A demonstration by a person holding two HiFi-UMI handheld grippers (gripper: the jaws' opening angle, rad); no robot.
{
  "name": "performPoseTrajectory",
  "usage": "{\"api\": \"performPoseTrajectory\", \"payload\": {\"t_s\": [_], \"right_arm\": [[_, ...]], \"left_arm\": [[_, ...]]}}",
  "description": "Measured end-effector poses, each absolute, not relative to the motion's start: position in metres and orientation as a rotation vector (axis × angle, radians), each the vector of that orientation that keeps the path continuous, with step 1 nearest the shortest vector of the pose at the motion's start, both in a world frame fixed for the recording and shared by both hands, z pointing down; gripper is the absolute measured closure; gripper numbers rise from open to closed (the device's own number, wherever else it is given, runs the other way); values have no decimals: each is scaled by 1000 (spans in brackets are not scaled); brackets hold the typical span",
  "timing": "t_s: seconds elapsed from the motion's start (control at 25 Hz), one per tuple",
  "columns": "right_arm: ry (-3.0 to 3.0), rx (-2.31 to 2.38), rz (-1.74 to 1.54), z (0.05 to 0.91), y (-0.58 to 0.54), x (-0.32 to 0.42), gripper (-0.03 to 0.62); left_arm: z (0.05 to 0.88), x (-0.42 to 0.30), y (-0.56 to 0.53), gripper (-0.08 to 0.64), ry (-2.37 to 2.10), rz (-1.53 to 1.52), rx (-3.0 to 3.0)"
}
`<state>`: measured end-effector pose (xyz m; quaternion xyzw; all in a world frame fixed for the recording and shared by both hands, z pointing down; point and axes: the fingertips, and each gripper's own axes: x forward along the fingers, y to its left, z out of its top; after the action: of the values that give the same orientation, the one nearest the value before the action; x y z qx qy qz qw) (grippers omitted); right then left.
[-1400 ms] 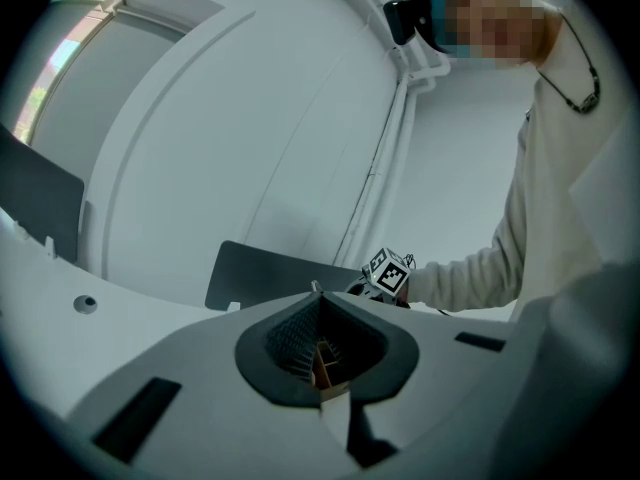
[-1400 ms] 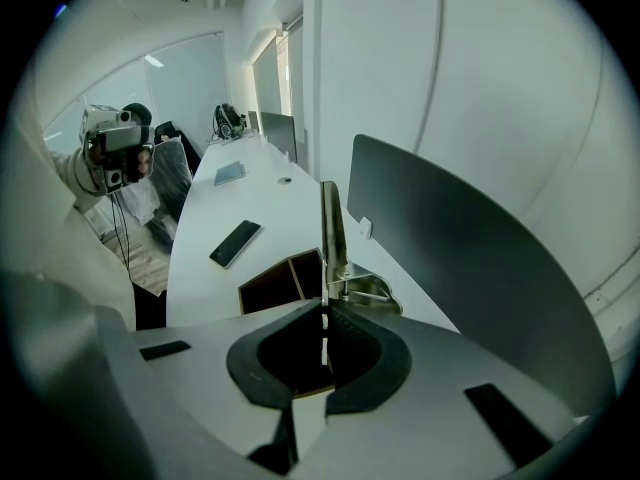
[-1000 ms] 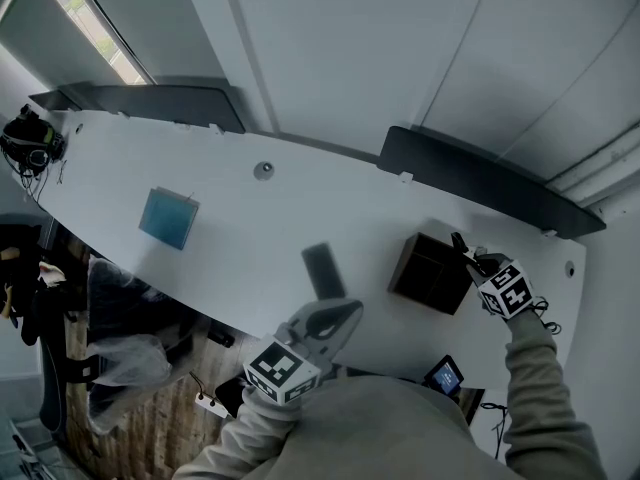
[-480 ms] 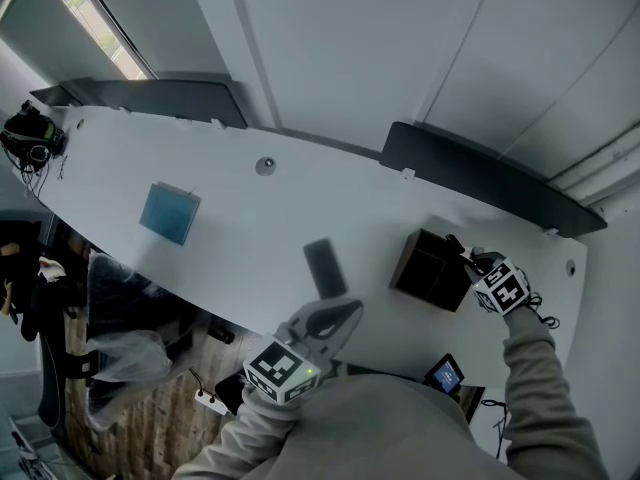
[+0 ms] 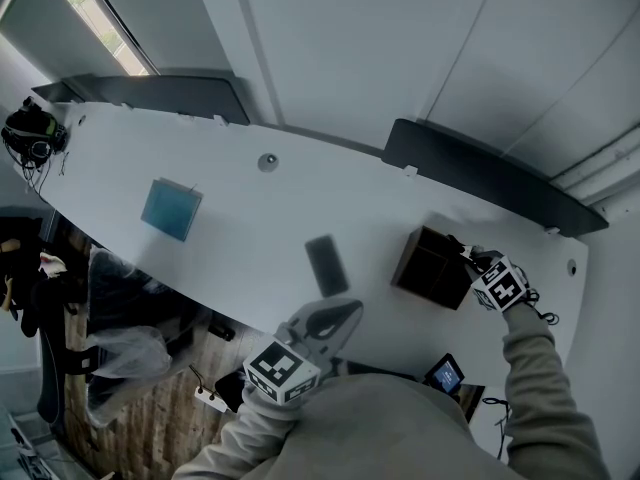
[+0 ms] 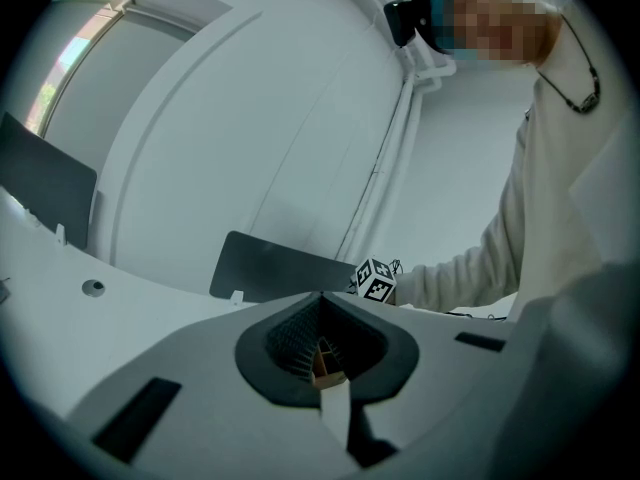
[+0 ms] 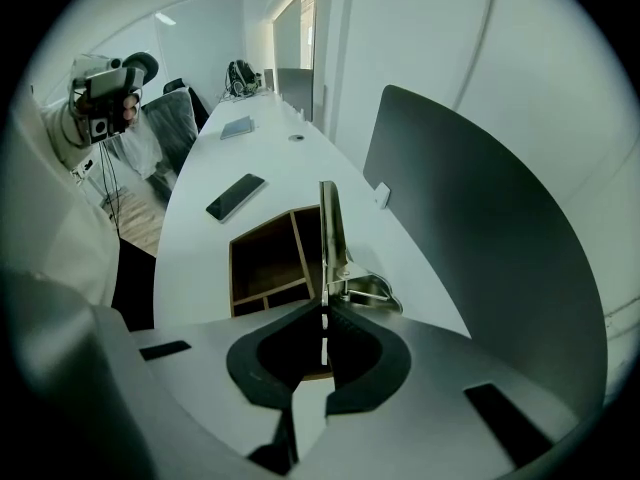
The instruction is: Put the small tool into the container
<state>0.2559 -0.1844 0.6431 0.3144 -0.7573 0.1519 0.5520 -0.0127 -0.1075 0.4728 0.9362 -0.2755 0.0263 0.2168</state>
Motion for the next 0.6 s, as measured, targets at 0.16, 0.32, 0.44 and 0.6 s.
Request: {"api": "performPoseTrajectory", "payload": {"t_s": [0.16,0.32,0.44,0.6], "right_arm": [[-1784,728,362,647,-185,256,571],[-1771,711,364,651,-185,257,571],[-1762,689,355,653,-186,256,571],[-1756,656,354,658,-187,255,571]], "left_arm": [[474,-13,-106,565,-764,74,2588],[475,-14,-105,565,-766,79,2583],[475,-16,-105,565,-772,79,2582],[476,-16,-105,565,-773,83,2584]]}}
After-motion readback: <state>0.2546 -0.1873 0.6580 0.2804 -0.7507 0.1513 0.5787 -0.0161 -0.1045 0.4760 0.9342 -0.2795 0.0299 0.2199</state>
